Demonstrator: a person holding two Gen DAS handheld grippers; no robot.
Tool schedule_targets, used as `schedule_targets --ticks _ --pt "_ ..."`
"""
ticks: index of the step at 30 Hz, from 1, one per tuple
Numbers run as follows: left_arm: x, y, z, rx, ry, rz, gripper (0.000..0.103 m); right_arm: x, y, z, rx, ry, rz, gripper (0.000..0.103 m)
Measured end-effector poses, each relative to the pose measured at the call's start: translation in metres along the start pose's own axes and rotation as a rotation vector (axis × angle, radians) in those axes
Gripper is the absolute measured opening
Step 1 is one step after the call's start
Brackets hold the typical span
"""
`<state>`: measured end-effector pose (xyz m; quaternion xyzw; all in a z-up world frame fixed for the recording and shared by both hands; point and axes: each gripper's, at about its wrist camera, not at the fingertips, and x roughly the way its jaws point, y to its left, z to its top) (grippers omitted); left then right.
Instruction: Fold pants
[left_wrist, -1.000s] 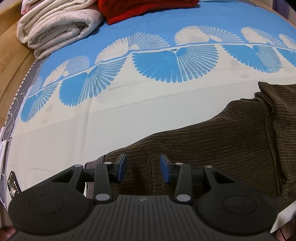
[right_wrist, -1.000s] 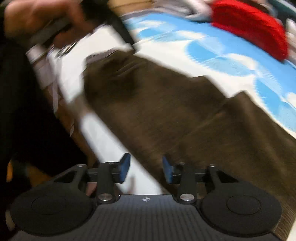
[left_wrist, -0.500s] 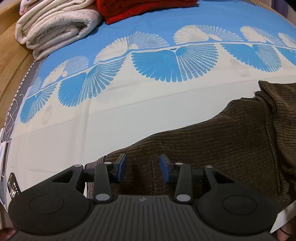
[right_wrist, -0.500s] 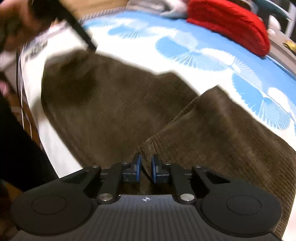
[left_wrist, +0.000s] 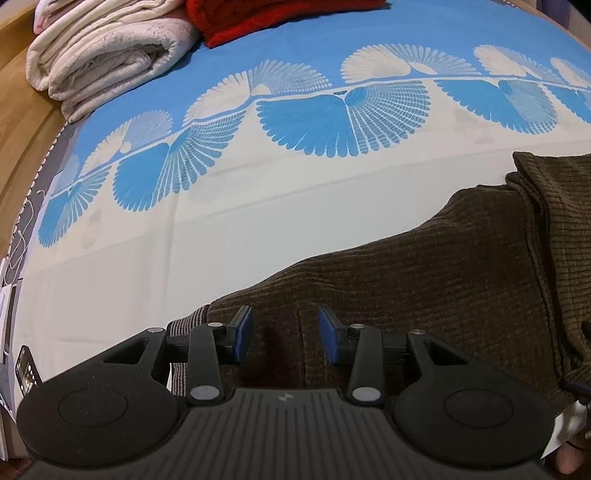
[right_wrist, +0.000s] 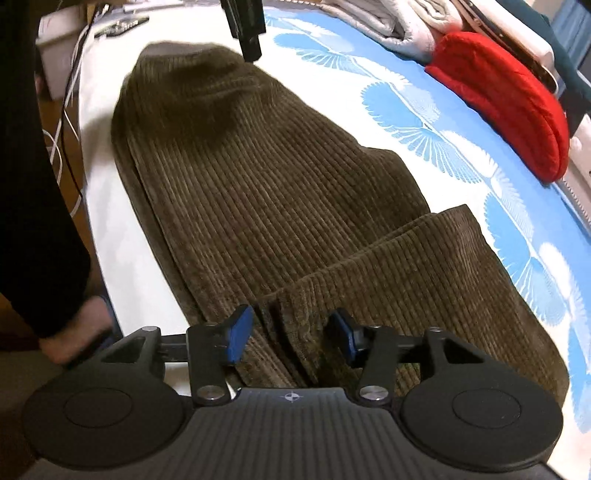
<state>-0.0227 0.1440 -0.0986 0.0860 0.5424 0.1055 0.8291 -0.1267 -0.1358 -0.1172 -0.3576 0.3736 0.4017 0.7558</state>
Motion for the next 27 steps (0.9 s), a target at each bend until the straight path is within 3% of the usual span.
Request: schedule_targets --ticks 2,5,8,11,13,15,19,22,25,27 --pt "0.0 0.002 -0.001 -0.007 0.002 0.003 0.044 0.006 -0.004 0.001 0.014 0.012 0.007 0.045" --pt "-0.001 0.005 -0.003 -0.015 0.0 0.001 0.044 0.001 -0.015 0.003 0.05 -0.01 0.035 0.024" --pt "-0.003 0.005 -0.003 -0.018 -0.006 -0.004 0.044 -0.029 -0.034 0.007 0.134 -0.114 -0.01 0.022" --pt "-0.003 0.004 -0.002 -0.01 -0.007 -0.003 0.044 -0.068 -0.045 0.004 0.18 -0.265 0.027 0.022" --pt "-0.002 0.001 -0.001 -0.007 -0.004 -0.006 0.044 -0.081 -0.036 -0.003 0.131 -0.307 0.075 0.022" --pt "-0.003 -0.005 0.002 -0.003 -0.004 -0.007 0.044 -0.073 -0.02 -0.01 0.086 -0.269 0.127 0.023" --pt "-0.006 -0.02 0.008 0.008 -0.011 -0.036 0.044 -0.035 0.006 -0.024 -0.014 -0.118 0.048 0.025" --pt "-0.011 -0.034 0.013 0.029 -0.032 -0.072 0.045 -0.05 -0.008 -0.022 0.068 -0.167 0.077 0.026" --pt "-0.012 -0.046 0.021 0.034 -0.04 -0.101 0.045 -0.078 -0.035 -0.025 0.218 -0.27 0.102 0.042" --pt "-0.011 -0.052 0.026 0.018 -0.039 -0.127 0.045 -0.084 -0.054 -0.031 0.301 -0.283 0.072 0.043"
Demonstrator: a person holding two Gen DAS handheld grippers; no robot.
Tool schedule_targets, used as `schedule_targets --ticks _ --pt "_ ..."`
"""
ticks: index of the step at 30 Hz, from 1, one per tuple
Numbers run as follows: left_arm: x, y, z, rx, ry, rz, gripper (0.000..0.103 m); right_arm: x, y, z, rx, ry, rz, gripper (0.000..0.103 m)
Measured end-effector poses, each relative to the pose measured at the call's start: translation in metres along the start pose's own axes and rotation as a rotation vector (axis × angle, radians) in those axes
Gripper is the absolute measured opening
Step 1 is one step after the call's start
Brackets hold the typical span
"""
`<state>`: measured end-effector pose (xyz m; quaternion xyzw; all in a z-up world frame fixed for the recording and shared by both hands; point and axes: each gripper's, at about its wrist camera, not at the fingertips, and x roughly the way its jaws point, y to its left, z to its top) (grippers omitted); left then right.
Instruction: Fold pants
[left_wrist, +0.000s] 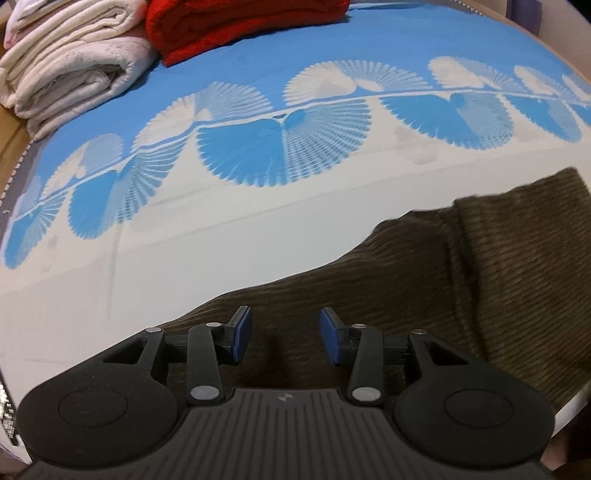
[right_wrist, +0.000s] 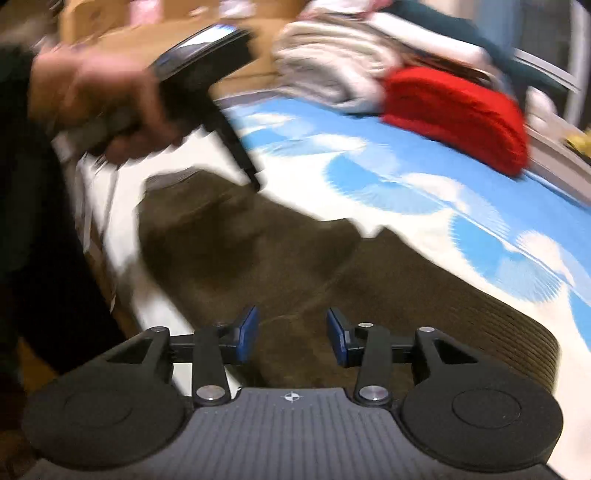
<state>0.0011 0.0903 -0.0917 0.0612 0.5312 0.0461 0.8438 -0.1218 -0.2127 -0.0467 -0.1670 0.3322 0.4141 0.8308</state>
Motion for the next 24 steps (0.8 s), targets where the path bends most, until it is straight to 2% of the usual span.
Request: schedule_targets --ticks 2,3,5,8,11,14,16,17,19,20,21,22,23,24 --pt "0.001 -0.007 0.007 -0.019 -0.002 -0.032 0.045 0.009 -0.014 -0.008 0.053 0.066 -0.054 0.043" --pt "0.001 -0.011 0.009 -0.027 -0.006 -0.052 0.045 0.019 -0.019 -0.016 0.057 0.146 -0.072 0.043" --pt "-0.002 -0.021 0.016 -0.043 -0.024 -0.097 0.045 0.04 -0.024 -0.04 0.048 0.344 -0.04 0.043" --pt "-0.006 -0.041 0.028 -0.061 -0.058 -0.231 0.04 0.024 -0.021 -0.041 0.009 0.291 -0.042 0.043" --pt "-0.007 -0.066 0.038 -0.041 -0.073 -0.338 0.03 -0.004 -0.042 -0.033 0.12 0.172 -0.051 0.043" --pt "-0.003 -0.097 0.044 0.015 -0.071 -0.398 0.026 -0.025 -0.067 -0.036 0.233 0.119 -0.171 0.044" --pt "0.002 -0.113 0.046 0.051 -0.054 -0.412 0.023 -0.032 -0.086 -0.044 0.317 0.131 -0.295 0.045" --pt "0.005 -0.121 0.047 0.067 -0.039 -0.419 0.018 -0.032 -0.095 -0.048 0.352 0.157 -0.354 0.045" --pt "0.016 -0.133 0.048 0.096 0.002 -0.428 0.014 -0.028 -0.112 -0.064 0.412 0.255 -0.459 0.045" --pt "0.027 -0.14 0.048 0.11 0.051 -0.402 0.012 -0.026 -0.12 -0.075 0.447 0.317 -0.485 0.045" --pt "0.041 -0.142 0.045 0.125 0.107 -0.343 0.009 -0.024 -0.127 -0.084 0.485 0.354 -0.481 0.046" --pt "0.053 -0.146 0.042 0.141 0.155 -0.272 0.002 -0.025 -0.133 -0.091 0.536 0.358 -0.459 0.047" --pt "0.063 -0.146 0.042 0.141 0.188 -0.228 0.002 -0.028 -0.139 -0.096 0.594 0.339 -0.441 0.047" --pt "0.064 -0.143 0.045 0.102 0.19 -0.238 0.002 -0.031 -0.145 -0.099 0.641 0.323 -0.424 0.047"
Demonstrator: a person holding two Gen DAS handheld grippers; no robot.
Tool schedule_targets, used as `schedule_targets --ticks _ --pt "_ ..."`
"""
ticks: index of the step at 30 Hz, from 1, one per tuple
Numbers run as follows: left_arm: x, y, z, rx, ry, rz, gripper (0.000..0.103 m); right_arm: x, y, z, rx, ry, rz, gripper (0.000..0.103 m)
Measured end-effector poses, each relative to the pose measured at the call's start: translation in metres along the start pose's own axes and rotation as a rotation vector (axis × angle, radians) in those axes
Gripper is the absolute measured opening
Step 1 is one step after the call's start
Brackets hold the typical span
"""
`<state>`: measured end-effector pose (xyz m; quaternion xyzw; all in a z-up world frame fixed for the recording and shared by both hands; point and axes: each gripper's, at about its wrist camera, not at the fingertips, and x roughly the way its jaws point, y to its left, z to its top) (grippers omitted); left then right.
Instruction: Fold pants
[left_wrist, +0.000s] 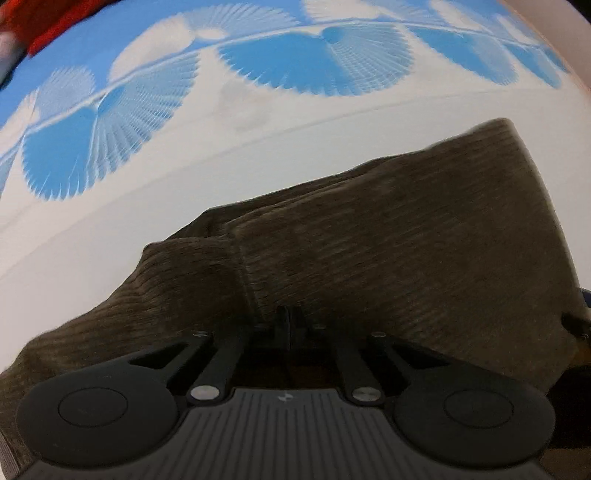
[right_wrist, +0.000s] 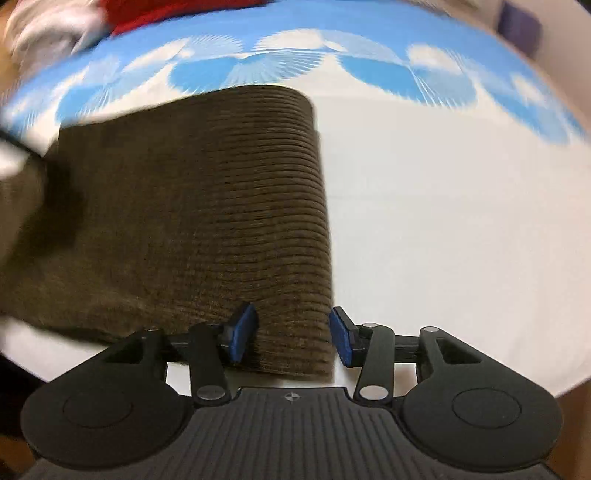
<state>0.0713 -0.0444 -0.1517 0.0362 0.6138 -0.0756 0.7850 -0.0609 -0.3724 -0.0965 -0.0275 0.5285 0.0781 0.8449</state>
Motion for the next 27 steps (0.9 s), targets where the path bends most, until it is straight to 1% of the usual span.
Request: schedule_targets --ticks 1,3,4,5,6,7,9,10,14,16,18,19,22,23,25,27 --pt "-0.004 0.003 0.004 -0.044 -0.023 -0.01 0.002 -0.001 -0.003 0.001 0.018 -0.003 0.016 0.047" --pt "-0.019 0.008 0.01 -0.096 -0.109 -0.025 0.003 -0.003 -0.011 -0.002 0.05 -0.01 0.04 0.047" --pt "-0.027 0.009 0.012 -0.113 -0.158 -0.054 0.003 -0.006 -0.014 -0.002 0.067 -0.012 0.05 0.047" --pt "-0.031 0.01 0.014 -0.126 -0.186 -0.085 0.003 -0.007 -0.017 0.0 0.084 -0.013 0.062 0.048" --pt "-0.031 0.01 0.016 -0.131 -0.191 -0.103 0.003 -0.007 -0.02 0.0 0.099 -0.012 0.071 0.049" --pt "-0.025 0.007 0.018 -0.127 -0.177 -0.1 0.003 -0.005 -0.025 -0.001 0.12 -0.008 0.08 0.051" --pt "-0.008 0.004 0.021 -0.098 -0.127 -0.028 0.002 -0.004 -0.031 -0.001 0.165 0.003 0.101 0.053" --pt "0.0 0.004 0.021 -0.094 -0.108 -0.003 0.002 -0.003 -0.034 -0.001 0.184 0.009 0.109 0.055" --pt "0.002 0.002 0.021 -0.097 -0.117 0.015 0.002 0.006 -0.038 -0.001 0.215 0.024 0.115 0.066" --pt "-0.006 0.002 0.019 -0.085 -0.132 0.025 0.003 0.007 -0.04 -0.004 0.245 0.033 0.12 0.067" --pt "-0.024 0.002 0.015 -0.072 -0.162 0.028 0.007 0.008 -0.041 -0.005 0.276 0.038 0.133 0.067" --pt "-0.033 0.002 0.014 -0.051 -0.177 0.016 0.008 0.008 -0.041 -0.005 0.278 0.037 0.134 0.066" --pt "-0.054 -0.007 -0.001 0.065 -0.18 -0.1 0.011 0.007 -0.038 -0.005 0.264 0.031 0.139 0.059" --pt "-0.059 -0.012 -0.009 0.117 -0.17 -0.132 0.014 0.006 -0.037 -0.005 0.263 0.029 0.144 0.056" --pt "-0.06 -0.023 -0.029 0.247 -0.129 -0.183 0.014 0.005 -0.036 -0.005 0.262 0.026 0.144 0.056" --pt "-0.057 -0.03 -0.048 0.341 -0.083 -0.231 0.014 0.004 -0.036 -0.005 0.27 0.028 0.145 0.056"
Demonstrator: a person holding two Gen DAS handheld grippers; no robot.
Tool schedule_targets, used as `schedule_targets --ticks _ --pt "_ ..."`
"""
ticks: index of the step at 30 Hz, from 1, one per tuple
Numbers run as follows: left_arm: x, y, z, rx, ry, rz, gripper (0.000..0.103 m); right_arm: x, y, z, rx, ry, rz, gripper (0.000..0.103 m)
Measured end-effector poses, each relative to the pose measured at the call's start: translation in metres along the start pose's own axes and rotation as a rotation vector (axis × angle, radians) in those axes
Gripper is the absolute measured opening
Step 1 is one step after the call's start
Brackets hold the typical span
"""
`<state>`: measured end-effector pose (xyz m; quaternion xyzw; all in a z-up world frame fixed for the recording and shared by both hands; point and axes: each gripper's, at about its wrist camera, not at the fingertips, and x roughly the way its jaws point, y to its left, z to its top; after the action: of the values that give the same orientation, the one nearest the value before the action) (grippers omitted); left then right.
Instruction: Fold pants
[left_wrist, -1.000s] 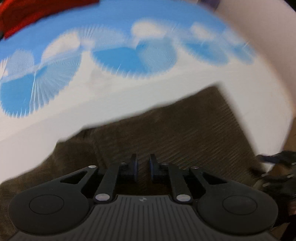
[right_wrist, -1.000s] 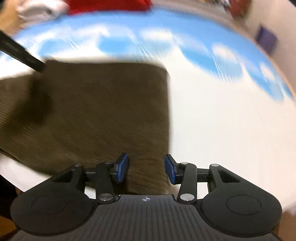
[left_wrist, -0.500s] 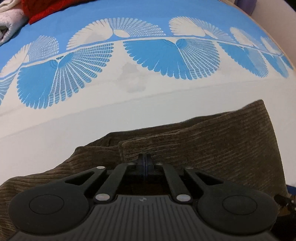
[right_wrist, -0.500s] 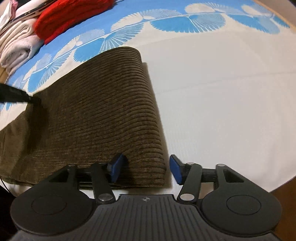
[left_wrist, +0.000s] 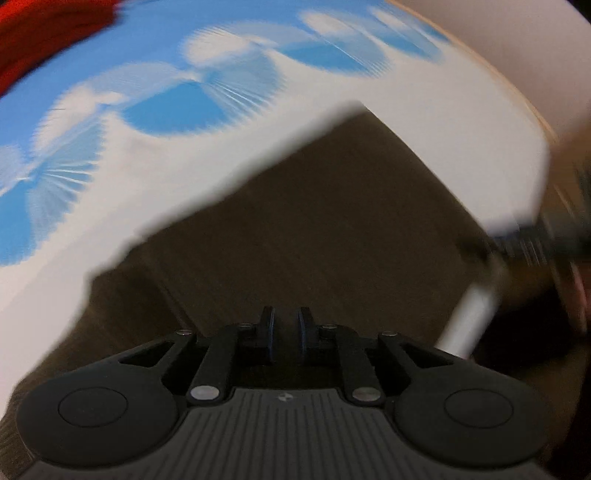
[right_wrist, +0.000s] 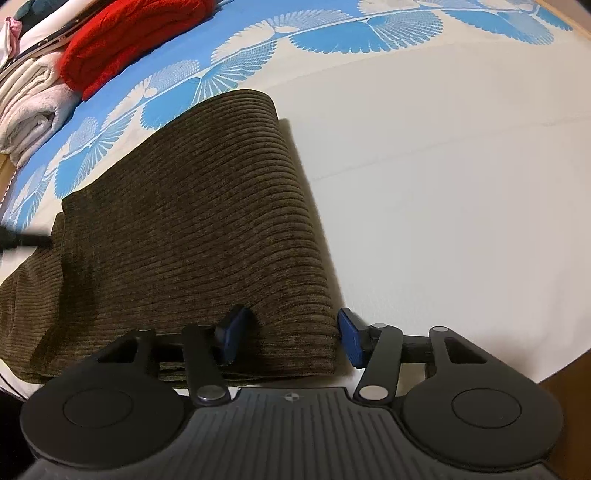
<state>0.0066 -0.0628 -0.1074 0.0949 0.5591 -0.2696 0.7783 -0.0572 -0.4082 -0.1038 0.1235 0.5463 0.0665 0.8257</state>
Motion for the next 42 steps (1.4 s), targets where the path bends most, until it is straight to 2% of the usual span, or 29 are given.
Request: schedule_targets --ticks 1,2,3,4,5,8,10,12,13,16,17,18,19,20,23,25,27,30,34,37,38,39,40,42 --pt "0.007 -0.003 -0.009 0.031 0.045 -0.025 0.014 0.0 0.0 0.0 0.009 0.002 0.0 0.056" --pt "0.017 -0.005 -0.018 0.058 0.109 -0.015 0.014 -0.001 -0.001 0.0 0.023 0.004 0.001 0.057" --pt "0.031 -0.009 -0.029 0.104 0.182 0.031 0.014 -0.001 -0.002 0.0 0.04 0.007 0.001 0.057" --pt "0.038 -0.013 -0.038 0.157 0.21 0.069 0.014 -0.001 -0.002 0.0 0.053 0.011 0.0 0.058" --pt "0.035 -0.016 -0.04 0.176 0.188 0.074 0.014 0.0 -0.002 -0.001 0.061 0.014 -0.001 0.06" --pt "0.018 -0.009 -0.034 0.094 0.122 0.091 0.014 0.002 0.003 -0.002 0.066 0.016 -0.016 0.061" --pt "-0.001 -0.006 -0.03 0.05 0.037 0.1 0.018 0.002 0.005 -0.002 0.063 0.01 -0.03 0.061" --pt "-0.018 0.0 -0.027 -0.018 -0.033 0.087 0.027 0.002 0.007 -0.003 0.062 0.003 -0.039 0.06" --pt "-0.025 0.003 -0.025 -0.043 -0.064 0.082 0.029 0.001 0.008 -0.003 0.058 -0.004 -0.045 0.055" --pt "-0.045 0.01 -0.018 -0.125 -0.148 0.045 0.044 -0.01 0.016 -0.005 0.031 -0.055 -0.055 0.038" --pt "-0.051 0.01 -0.016 -0.149 -0.175 0.034 0.054 -0.016 0.022 -0.004 0.003 -0.082 -0.061 0.034" --pt "-0.057 0.01 -0.013 -0.172 -0.207 0.023 0.057 -0.023 0.031 -0.005 -0.037 -0.115 -0.067 0.033" --pt "-0.062 0.01 -0.008 -0.195 -0.236 -0.002 0.059 -0.032 0.043 -0.006 -0.085 -0.156 -0.07 0.032" --pt "-0.068 0.01 -0.006 -0.22 -0.261 -0.041 0.065 -0.042 0.056 -0.006 -0.135 -0.201 -0.065 0.031" --pt "-0.083 0.013 0.003 -0.305 -0.331 -0.203 0.08 -0.077 0.107 -0.016 -0.316 -0.344 -0.03 0.03" --pt "-0.088 0.015 0.008 -0.342 -0.369 -0.289 0.084 -0.093 0.142 -0.03 -0.444 -0.421 -0.005 0.03" --pt "-0.09 0.012 0.013 -0.361 -0.381 -0.336 0.084 -0.102 0.174 -0.049 -0.573 -0.483 0.024 0.03" --pt "-0.086 0.008 0.019 -0.383 -0.353 -0.346 0.084 -0.103 0.213 -0.075 -0.737 -0.533 0.064 0.029" --pt "-0.074 0.003 0.024 -0.349 -0.304 -0.307 0.083 -0.094 0.246 -0.105 -0.945 -0.544 0.096 0.029" --pt "-0.067 0.004 0.019 -0.318 -0.267 -0.24 0.083 -0.088 0.254 -0.116 -1.023 -0.528 0.111 0.029" --pt "-0.065 0.004 0.019 -0.314 -0.257 -0.208 0.079 -0.086 0.255 -0.117 -1.035 -0.521 0.114 0.029" --pt "-0.059 0.007 0.018 -0.313 -0.244 -0.171 0.067 -0.086 0.255 -0.118 -1.039 -0.515 0.117 0.029" --pt "-0.055 0.011 0.018 -0.319 -0.223 -0.135 0.061 -0.086 0.254 -0.116 -1.039 -0.512 0.124 0.029" --pt "-0.046 0.019 0.013 -0.343 -0.165 -0.057 0.023 -0.086 0.253 -0.109 -1.038 -0.508 0.131 0.029"
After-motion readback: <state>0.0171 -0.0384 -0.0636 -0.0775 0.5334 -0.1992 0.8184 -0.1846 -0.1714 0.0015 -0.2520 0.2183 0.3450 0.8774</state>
